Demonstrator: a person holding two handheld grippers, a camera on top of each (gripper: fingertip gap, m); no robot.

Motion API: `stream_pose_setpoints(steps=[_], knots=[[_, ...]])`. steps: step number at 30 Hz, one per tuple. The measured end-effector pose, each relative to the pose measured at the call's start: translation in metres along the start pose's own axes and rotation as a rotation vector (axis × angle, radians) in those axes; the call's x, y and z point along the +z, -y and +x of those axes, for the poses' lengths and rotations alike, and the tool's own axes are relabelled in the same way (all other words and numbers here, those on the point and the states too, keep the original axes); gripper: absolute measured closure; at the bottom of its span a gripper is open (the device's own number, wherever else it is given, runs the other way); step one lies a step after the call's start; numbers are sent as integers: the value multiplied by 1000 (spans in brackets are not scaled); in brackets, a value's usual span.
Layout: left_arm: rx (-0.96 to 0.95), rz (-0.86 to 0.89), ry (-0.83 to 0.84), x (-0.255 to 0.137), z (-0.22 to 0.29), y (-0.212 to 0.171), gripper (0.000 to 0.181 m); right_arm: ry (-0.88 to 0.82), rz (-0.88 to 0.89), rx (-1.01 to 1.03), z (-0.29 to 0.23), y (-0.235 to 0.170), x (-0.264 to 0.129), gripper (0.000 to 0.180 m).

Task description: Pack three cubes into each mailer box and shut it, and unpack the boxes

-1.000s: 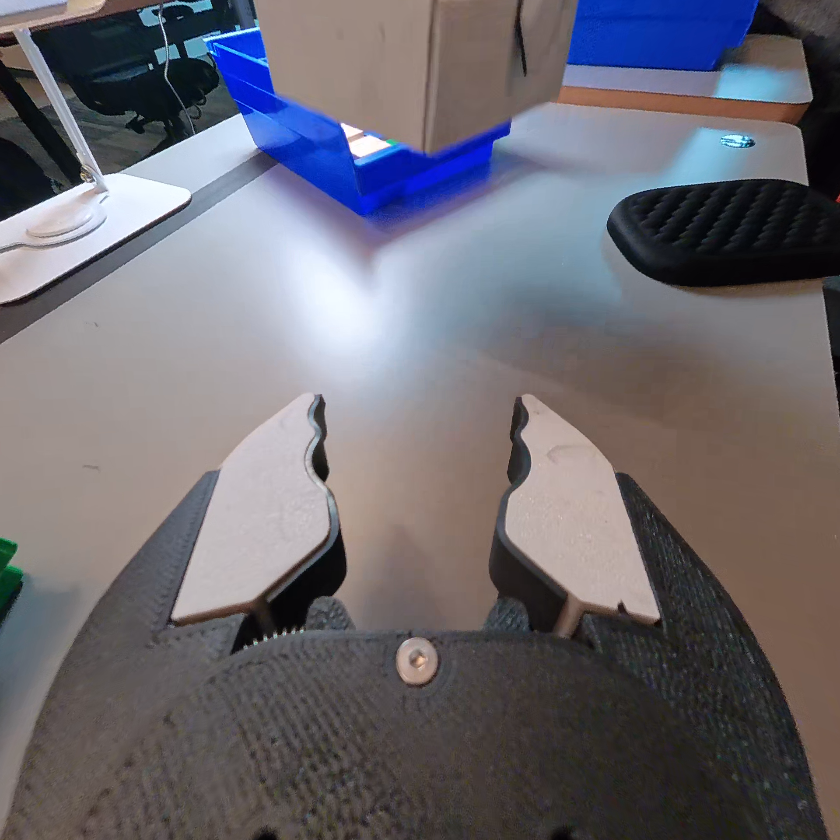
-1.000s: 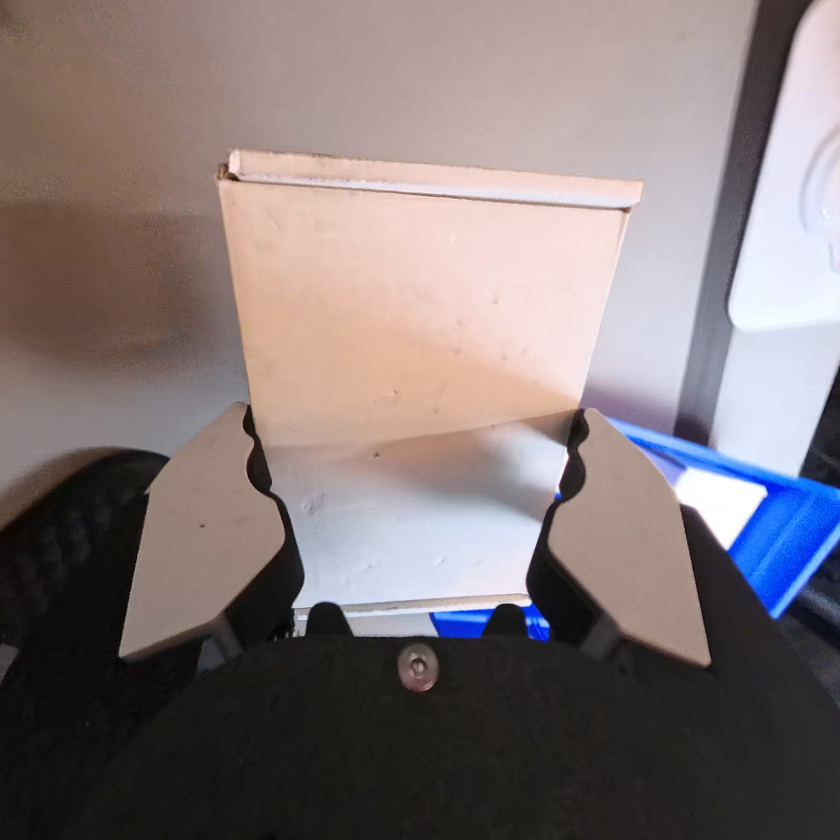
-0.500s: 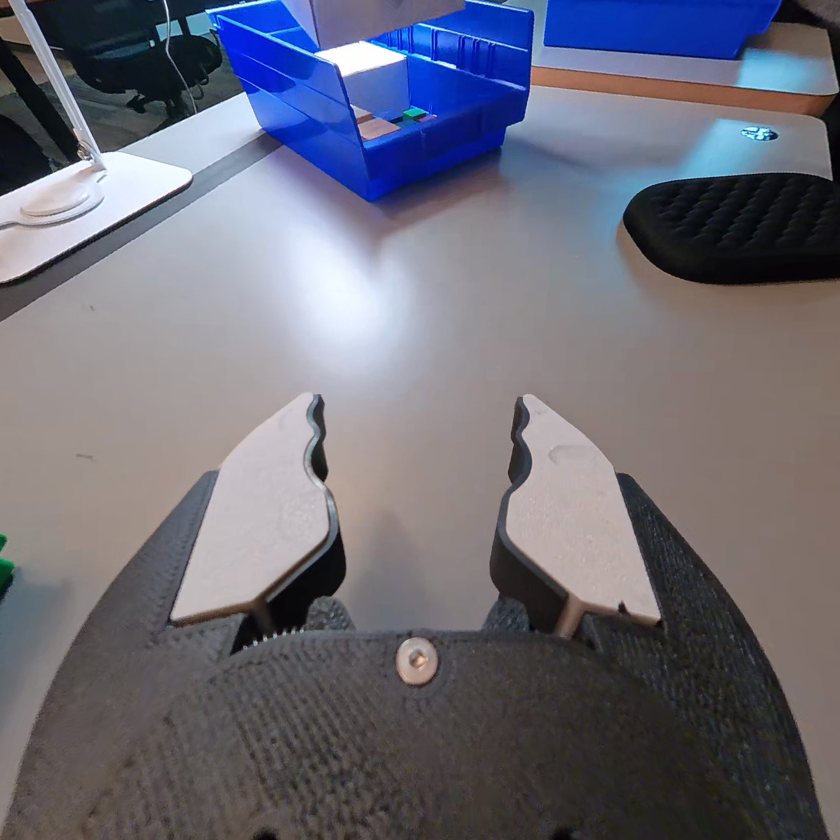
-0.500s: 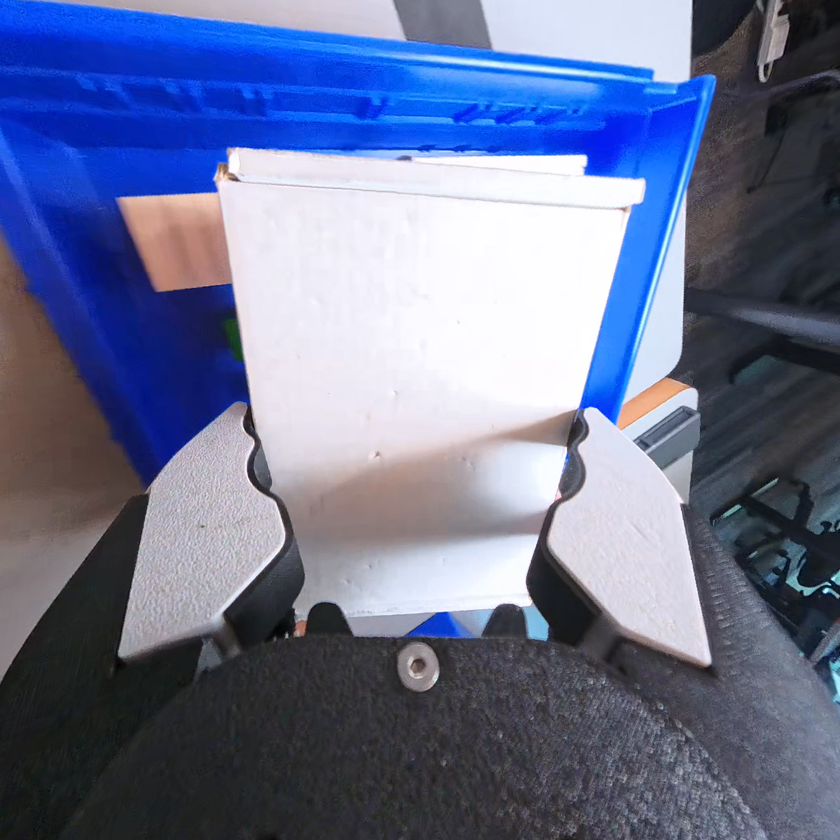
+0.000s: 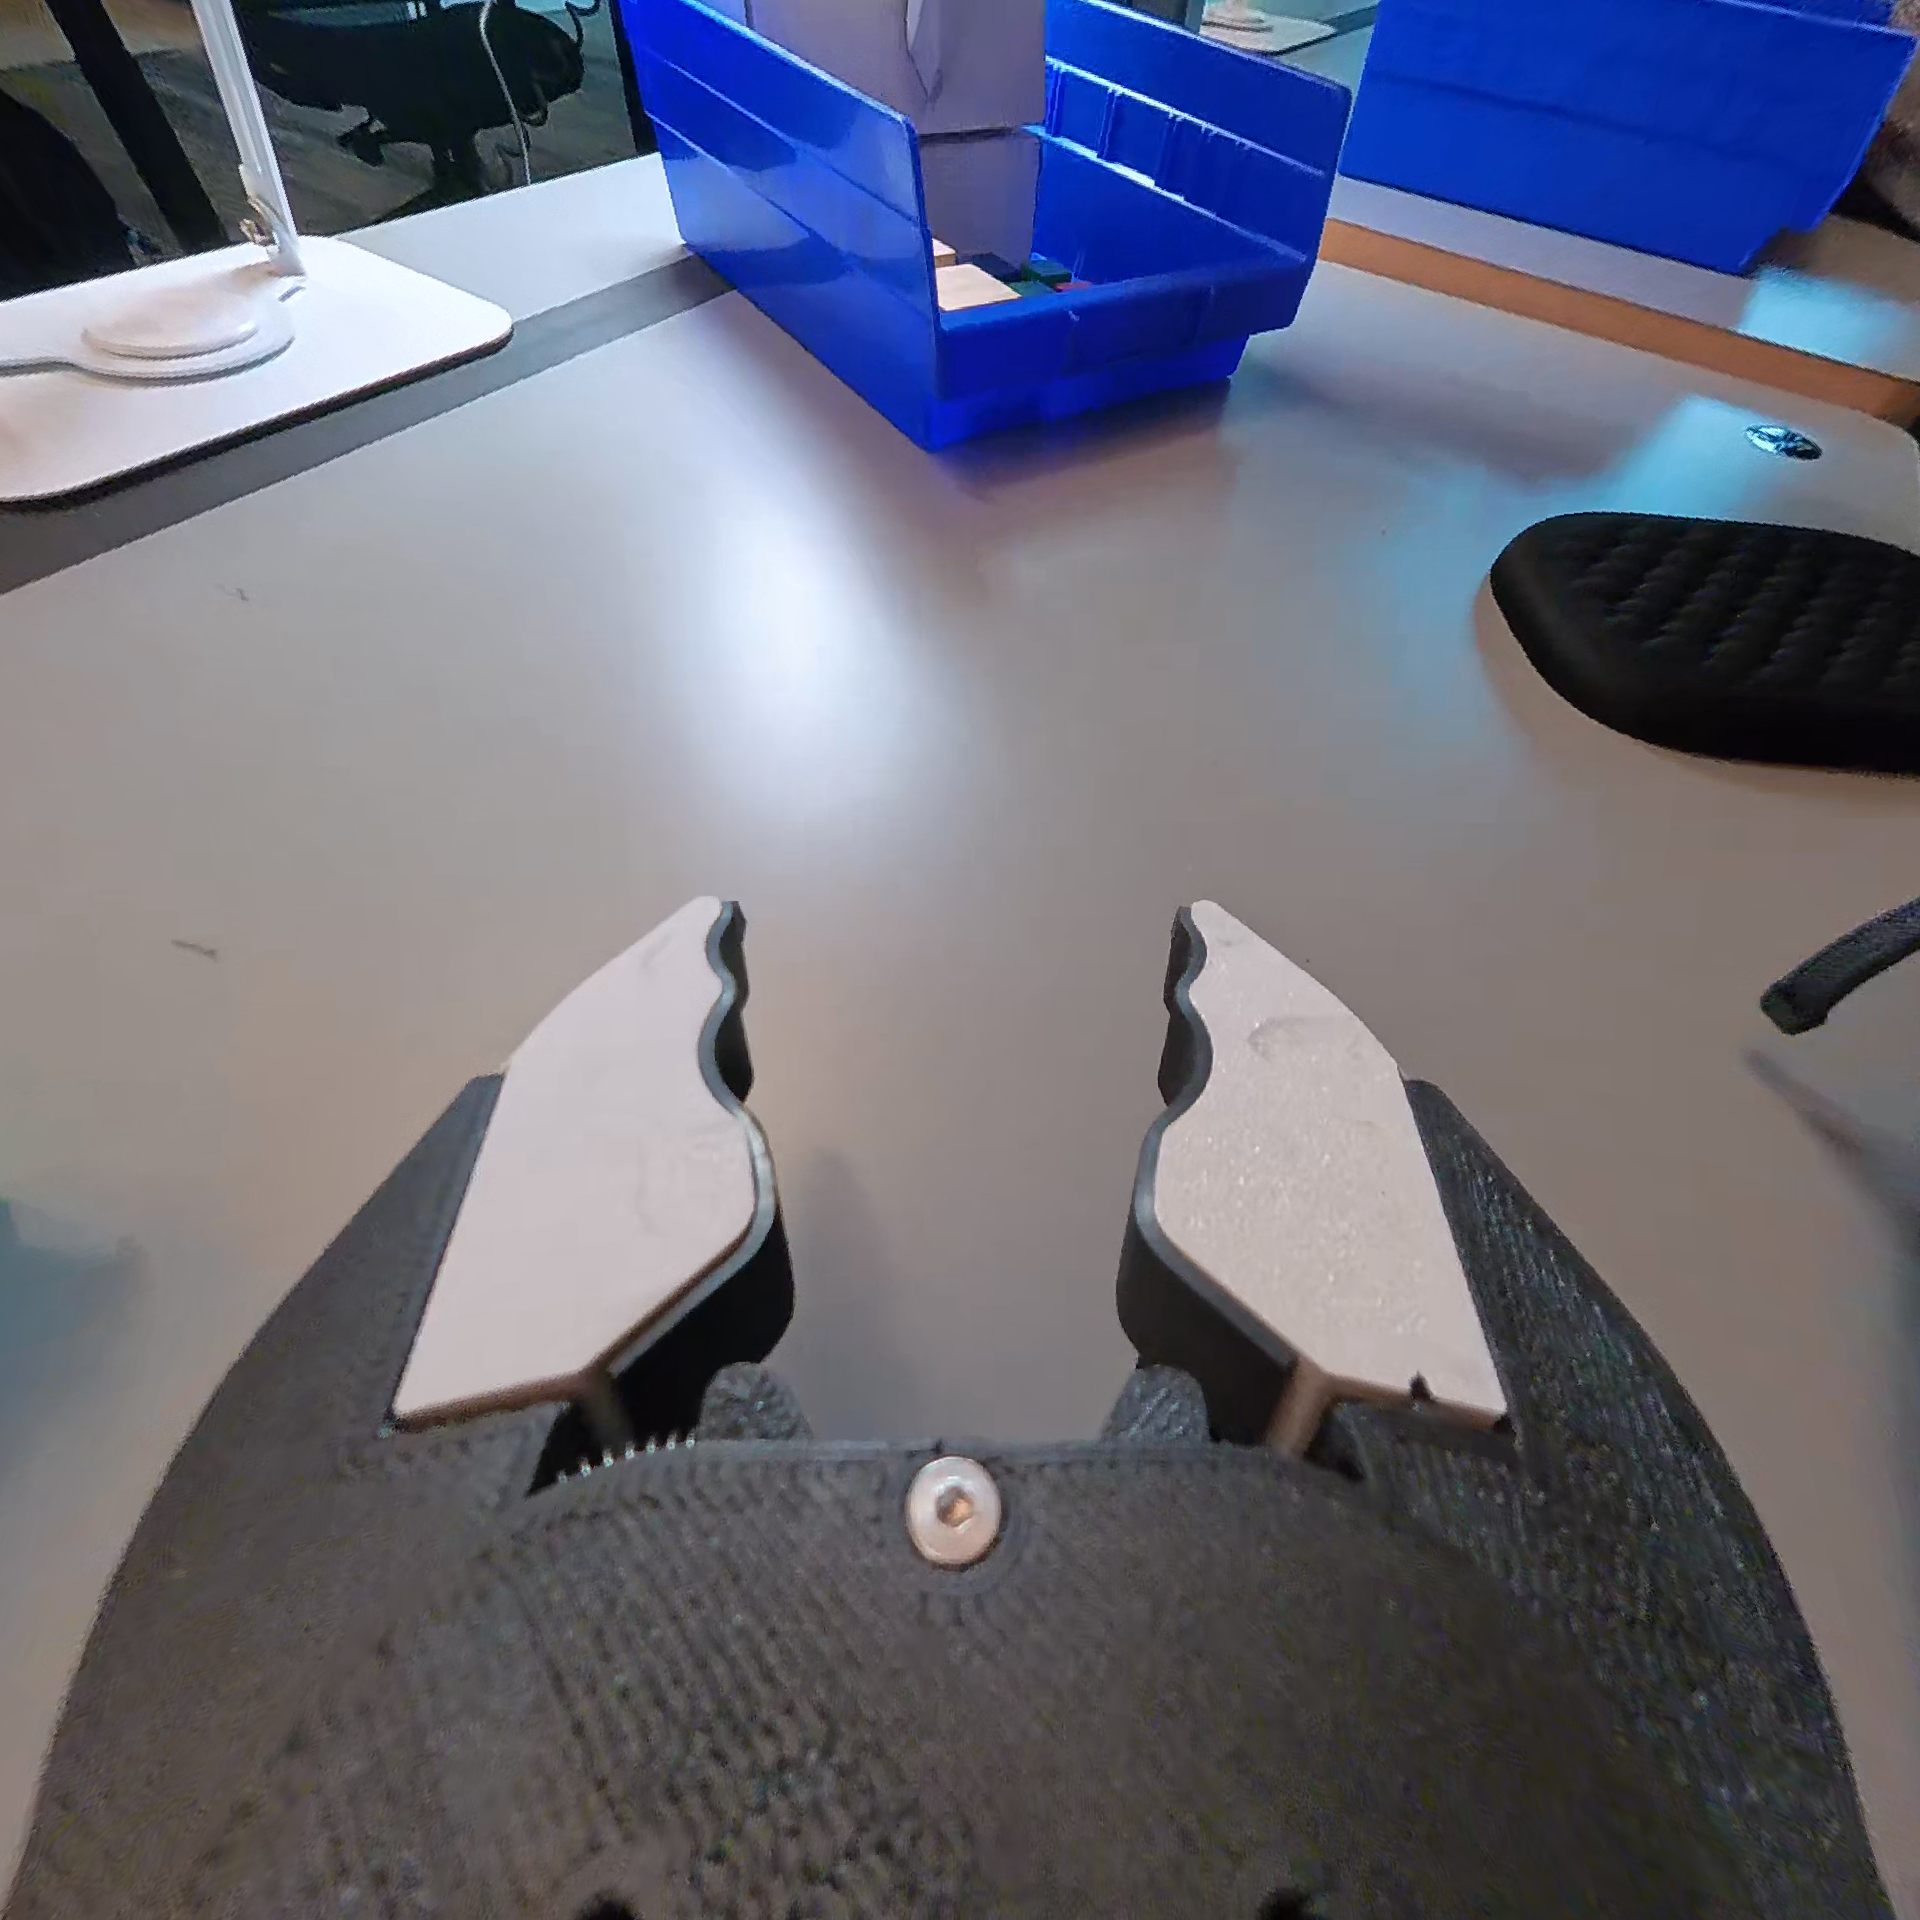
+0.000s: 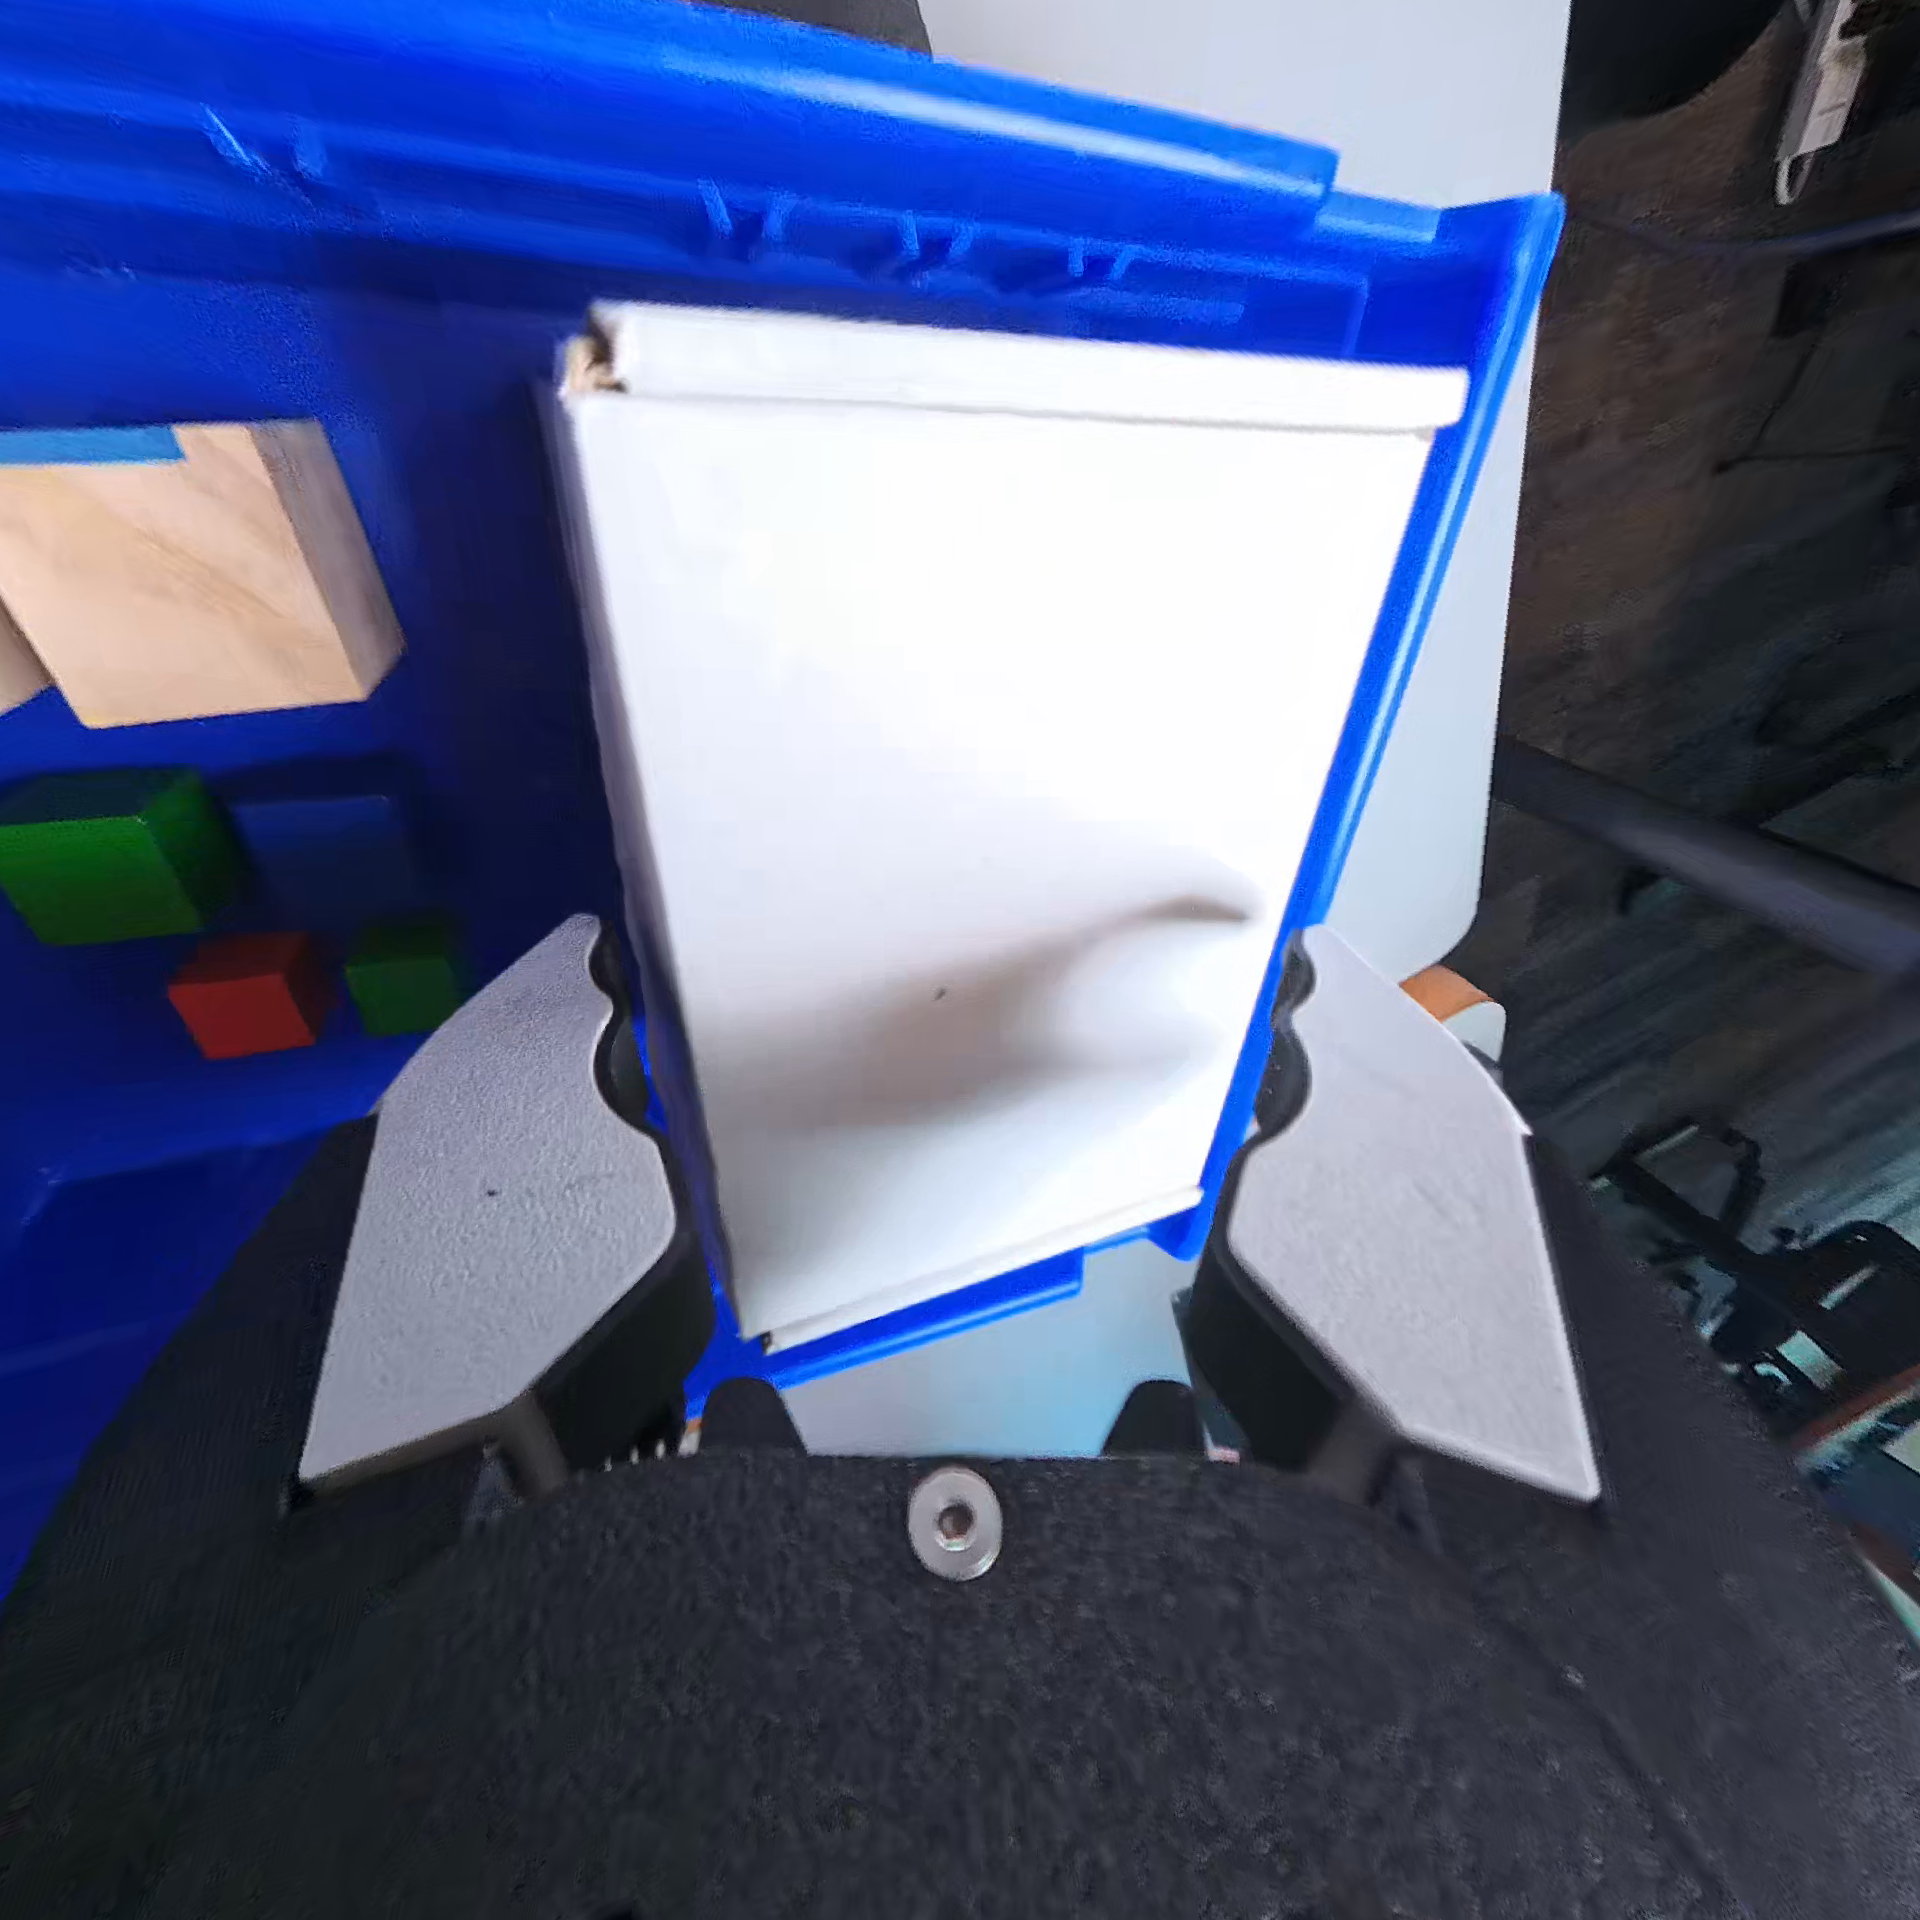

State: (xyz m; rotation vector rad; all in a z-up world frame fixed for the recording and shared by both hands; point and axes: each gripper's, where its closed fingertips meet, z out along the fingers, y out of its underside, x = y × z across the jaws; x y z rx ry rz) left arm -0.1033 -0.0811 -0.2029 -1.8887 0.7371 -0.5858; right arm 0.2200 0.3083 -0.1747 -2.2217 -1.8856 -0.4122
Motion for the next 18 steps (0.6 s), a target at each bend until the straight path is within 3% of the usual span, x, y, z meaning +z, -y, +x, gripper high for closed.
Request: stream_pose_setpoints(steps=[7, 10, 15, 18], knots=[[60, -17, 1, 3, 5, -3, 103, -80, -8, -17, -5, -1, -6, 71], [56, 15, 9, -1, 5, 3, 104, -108, 124, 7, -19, 15, -29, 84], [95, 46, 82, -18, -9, 12, 104, -60, 383, 33, -83, 36, -73, 105], [129, 66, 191, -46, -45, 24, 107, 14, 426, 3, -142, 35, -80, 109]])
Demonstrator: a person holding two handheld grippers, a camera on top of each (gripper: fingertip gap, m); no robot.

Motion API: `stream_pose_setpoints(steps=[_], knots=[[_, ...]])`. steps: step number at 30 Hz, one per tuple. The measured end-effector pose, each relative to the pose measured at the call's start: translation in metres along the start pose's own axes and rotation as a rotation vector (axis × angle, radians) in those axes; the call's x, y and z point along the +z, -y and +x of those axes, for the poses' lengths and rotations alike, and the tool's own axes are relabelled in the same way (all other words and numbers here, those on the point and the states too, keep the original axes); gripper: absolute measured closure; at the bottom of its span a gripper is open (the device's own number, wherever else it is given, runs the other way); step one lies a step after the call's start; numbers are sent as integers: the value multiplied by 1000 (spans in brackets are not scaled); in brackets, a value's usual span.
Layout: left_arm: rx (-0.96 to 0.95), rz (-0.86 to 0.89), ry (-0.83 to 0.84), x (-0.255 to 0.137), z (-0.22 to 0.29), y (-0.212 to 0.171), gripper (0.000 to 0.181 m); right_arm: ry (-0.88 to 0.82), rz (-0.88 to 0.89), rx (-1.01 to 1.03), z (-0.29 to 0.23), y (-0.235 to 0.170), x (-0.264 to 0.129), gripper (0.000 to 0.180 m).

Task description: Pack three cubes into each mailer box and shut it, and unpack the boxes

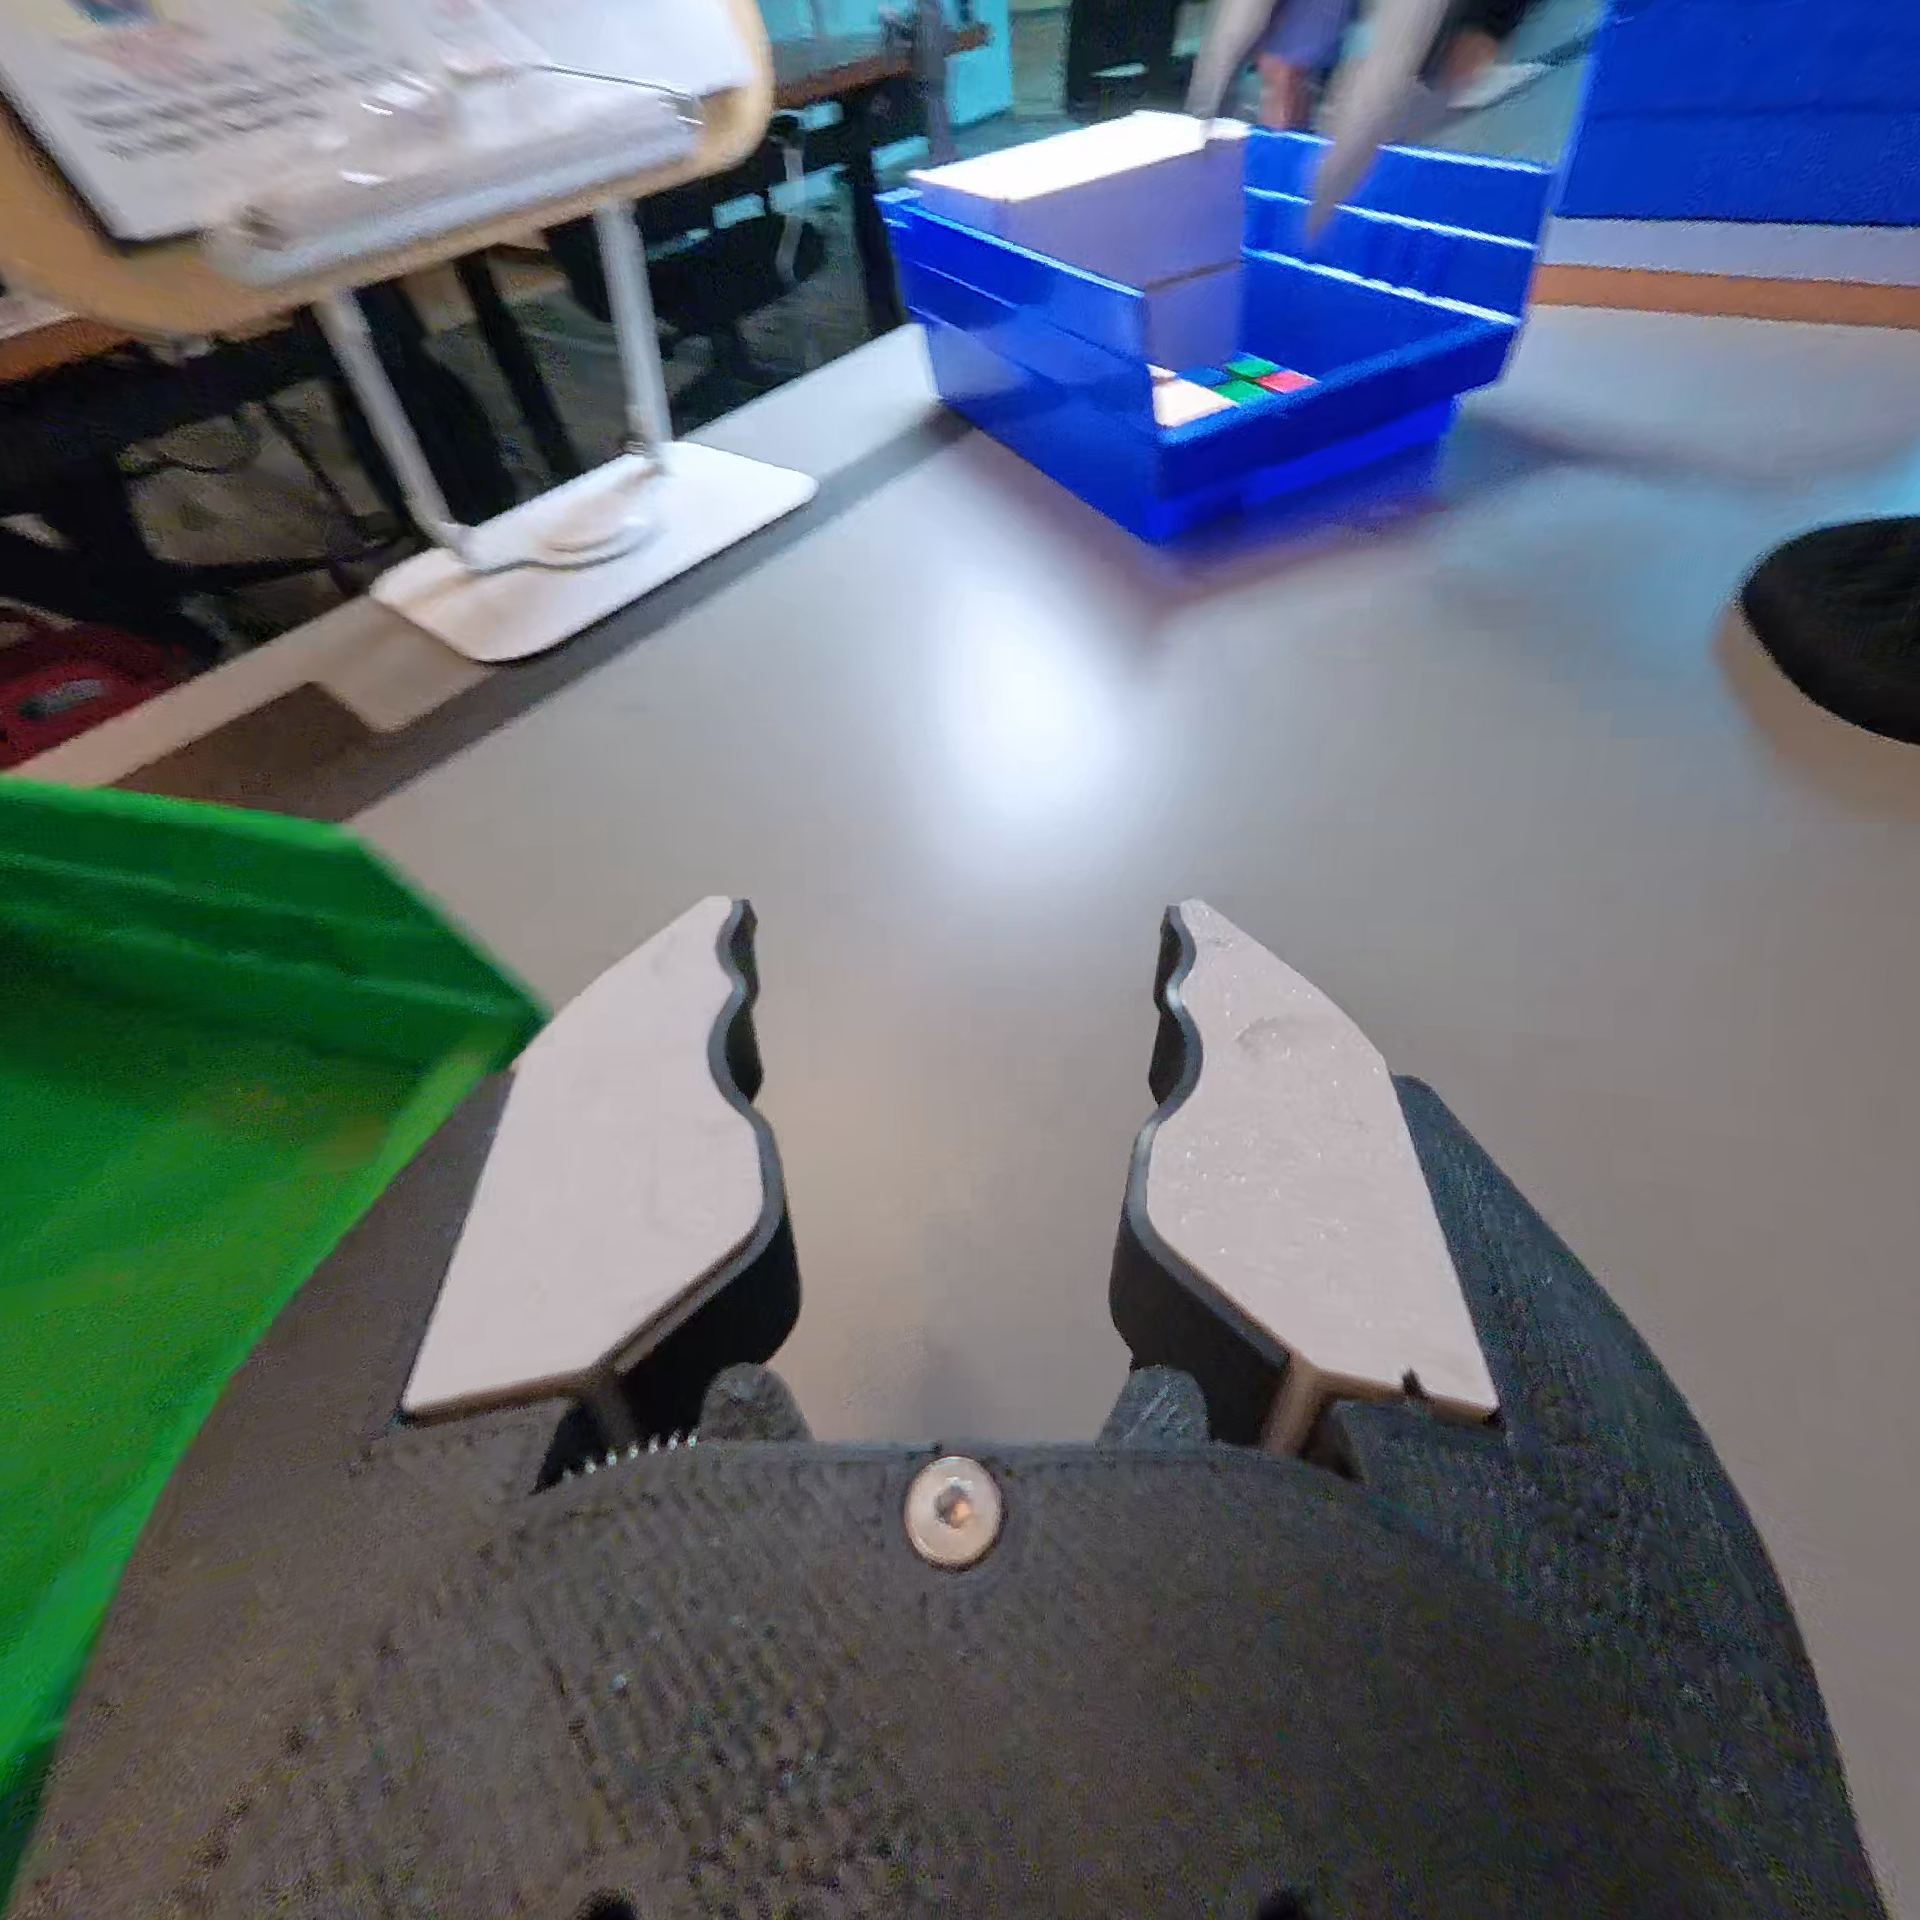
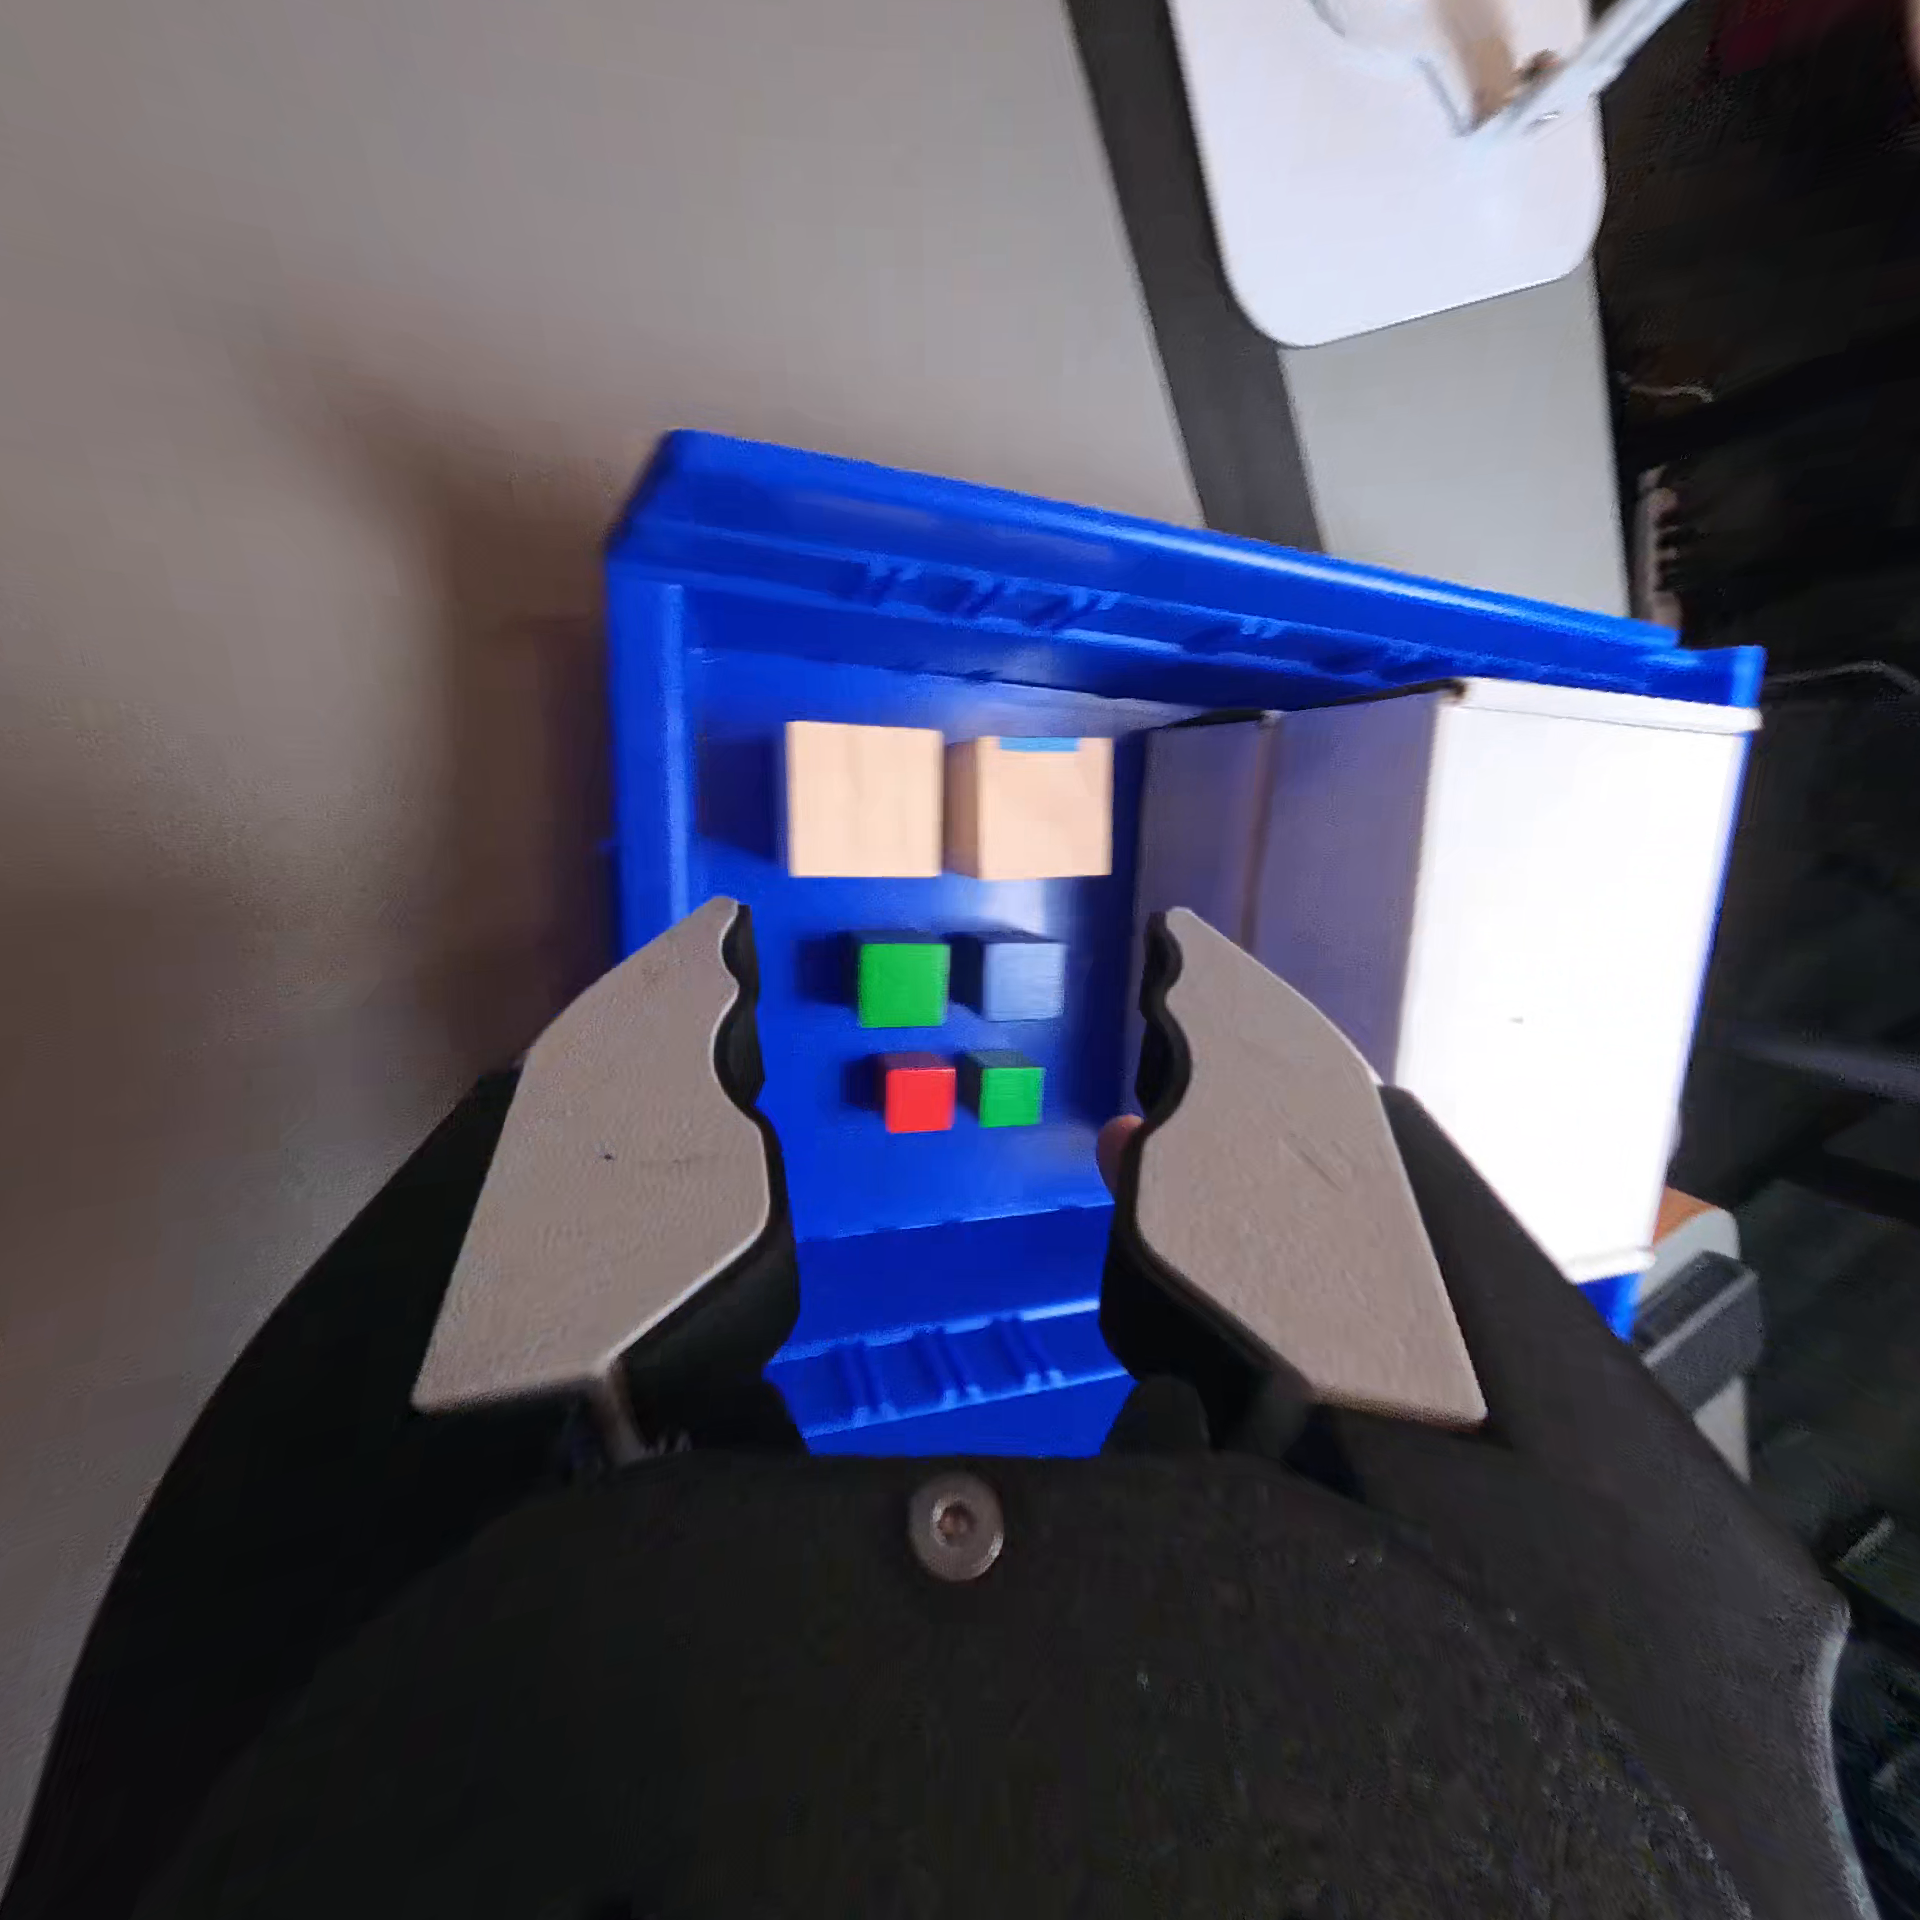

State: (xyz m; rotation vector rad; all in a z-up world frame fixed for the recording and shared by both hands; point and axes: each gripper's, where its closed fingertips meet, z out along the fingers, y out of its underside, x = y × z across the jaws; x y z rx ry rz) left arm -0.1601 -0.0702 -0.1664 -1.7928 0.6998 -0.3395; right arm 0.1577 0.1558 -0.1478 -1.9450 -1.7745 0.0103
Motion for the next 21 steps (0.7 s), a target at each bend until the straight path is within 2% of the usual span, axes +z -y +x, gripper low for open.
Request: stream_pose_setpoints(steps=[3, 6, 12, 15, 18, 21], knots=[[-38, -62, 56, -23, -49, -1, 112, 43, -51, -30, -50, -15, 7, 109], [-2, -238, 126, -33, -97, -22, 109, 62, -96, -27, -80, -29, 20, 108], [30, -550, 51, -23, -123, -64, 98, 66, -140, 4, -93, -43, 48, 111], [63, -681, 32, -17, -131, -84, 117, 43, -178, -13, -88, -43, 58, 124], [123, -811, 1, -14, -135, -106, 135, -23, -193, -66, -75, -41, 61, 151], [195, -832, -2, -5, -137, -111, 152, -25, -194, -79, -76, -38, 62, 151]])
